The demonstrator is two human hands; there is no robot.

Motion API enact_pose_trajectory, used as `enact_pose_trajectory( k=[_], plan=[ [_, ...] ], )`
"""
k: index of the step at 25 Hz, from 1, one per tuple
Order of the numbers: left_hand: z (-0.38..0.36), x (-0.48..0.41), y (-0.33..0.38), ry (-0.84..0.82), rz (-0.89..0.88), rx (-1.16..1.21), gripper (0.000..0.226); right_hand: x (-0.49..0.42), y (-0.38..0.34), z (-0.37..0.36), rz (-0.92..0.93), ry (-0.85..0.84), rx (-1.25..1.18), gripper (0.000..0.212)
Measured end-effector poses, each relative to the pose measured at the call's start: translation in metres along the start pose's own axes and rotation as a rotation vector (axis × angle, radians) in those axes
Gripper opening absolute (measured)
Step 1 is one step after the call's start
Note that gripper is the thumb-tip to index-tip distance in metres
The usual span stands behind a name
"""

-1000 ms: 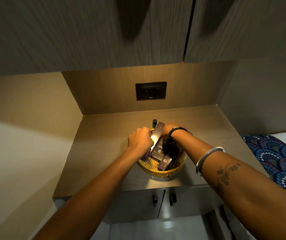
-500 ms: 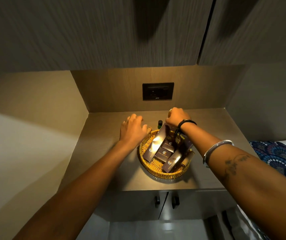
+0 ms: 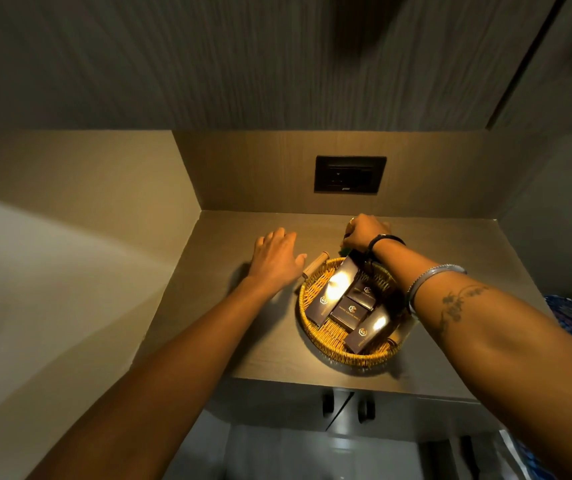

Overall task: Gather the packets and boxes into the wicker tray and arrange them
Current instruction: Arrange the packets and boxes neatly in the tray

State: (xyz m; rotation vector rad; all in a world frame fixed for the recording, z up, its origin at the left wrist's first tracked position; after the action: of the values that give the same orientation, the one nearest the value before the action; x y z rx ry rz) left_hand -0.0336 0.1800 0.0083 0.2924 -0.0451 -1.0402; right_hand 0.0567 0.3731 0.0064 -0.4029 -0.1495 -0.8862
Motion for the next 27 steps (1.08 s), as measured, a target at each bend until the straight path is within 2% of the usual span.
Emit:
enact_pose_trajectory(
  k=[4, 11, 17, 22, 27],
  plan=[
    [0.004, -0.009, -0.003, 0.032, -0.021, 0.004, 0.052, 0.016, 0.010, 0.025, 0.053, 0.158, -0.064, 0.022],
    [-0.009, -0.020, 0.012, -0.001, -0.027, 0.054, 0.047, 0.068, 0.059, 0.029, 0.071, -0.071, 0.117, 0.026],
    [-0.024, -0.015, 0.023, -0.040, -0.042, 0.083, 0.045, 0.072, 0.046, 0.000, 0.072, -0.011, 0.191, 0.028],
    [-0.026, -0.007, 0.024, -0.029, -0.027, 0.080, 0.042, 0.067, 0.042, -0.001, 0.070, -0.029, 0.245, 0.028],
    [-0.028, -0.002, 0.028, -0.044, -0.015, 0.089, 0.039, 0.074, 0.048, -0.002, 0.073, 0.004, 0.279, 0.039]
  ],
)
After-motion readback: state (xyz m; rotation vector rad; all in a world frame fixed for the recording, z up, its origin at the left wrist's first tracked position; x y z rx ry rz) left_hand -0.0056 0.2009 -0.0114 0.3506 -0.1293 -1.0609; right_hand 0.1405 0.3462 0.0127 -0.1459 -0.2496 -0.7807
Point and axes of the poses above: each hand's wrist, its own x-axis away from the middle knuckle, its own z-axis out of the back of the hand, y = z × x, the point moved 1 cm from there along -x, towards the middle knuckle, and after that the axes turned 4 degrees about -z, right-handed, at the moved point
